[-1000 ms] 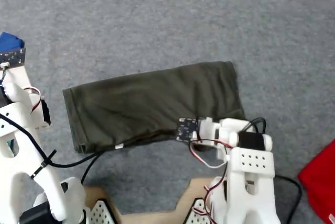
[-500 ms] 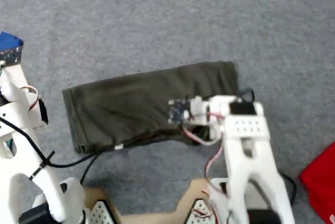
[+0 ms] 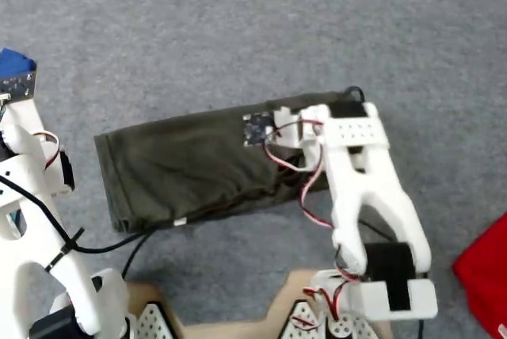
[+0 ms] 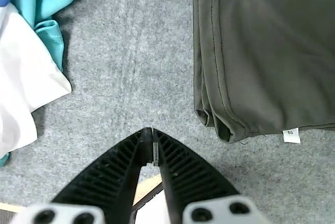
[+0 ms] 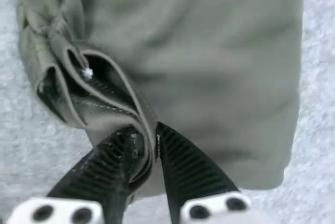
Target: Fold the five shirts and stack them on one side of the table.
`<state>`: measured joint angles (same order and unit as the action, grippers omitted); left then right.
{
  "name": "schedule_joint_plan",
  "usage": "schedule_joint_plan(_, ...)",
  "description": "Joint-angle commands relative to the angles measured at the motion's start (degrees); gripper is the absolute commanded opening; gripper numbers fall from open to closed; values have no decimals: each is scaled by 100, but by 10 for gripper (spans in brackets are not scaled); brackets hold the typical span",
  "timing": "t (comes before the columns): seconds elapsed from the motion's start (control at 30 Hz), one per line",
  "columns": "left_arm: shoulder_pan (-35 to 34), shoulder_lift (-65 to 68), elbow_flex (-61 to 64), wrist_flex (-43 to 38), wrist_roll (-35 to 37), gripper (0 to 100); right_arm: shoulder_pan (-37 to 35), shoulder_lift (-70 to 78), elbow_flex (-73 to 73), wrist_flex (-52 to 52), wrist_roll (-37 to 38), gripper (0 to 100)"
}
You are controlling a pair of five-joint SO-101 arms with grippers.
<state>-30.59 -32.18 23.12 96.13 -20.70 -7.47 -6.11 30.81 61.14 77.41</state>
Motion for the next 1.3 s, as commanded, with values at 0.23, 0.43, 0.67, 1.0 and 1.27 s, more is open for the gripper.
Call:
schedule_joint_plan(0.23,-35,-163,-299,44,-62,20,-286,549,-822,-88,273,6)
schedule_joint_plan(0.43,-35,-163,-299,44,-62,20,-277,760,-1112,-70,308,9)
schedule_joint_plan(0.67,-35,-163,-299,44,-62,20,-259,734,-1112,-88,352,195)
schedule_joint_plan(1.0,-35,-163,-299,53,-62,20,251,725,-1727,413,141,288)
schedule_joint_plan(1.27,369,-110,-308,-18,325,20,180,875,-2510,958,-1116,9)
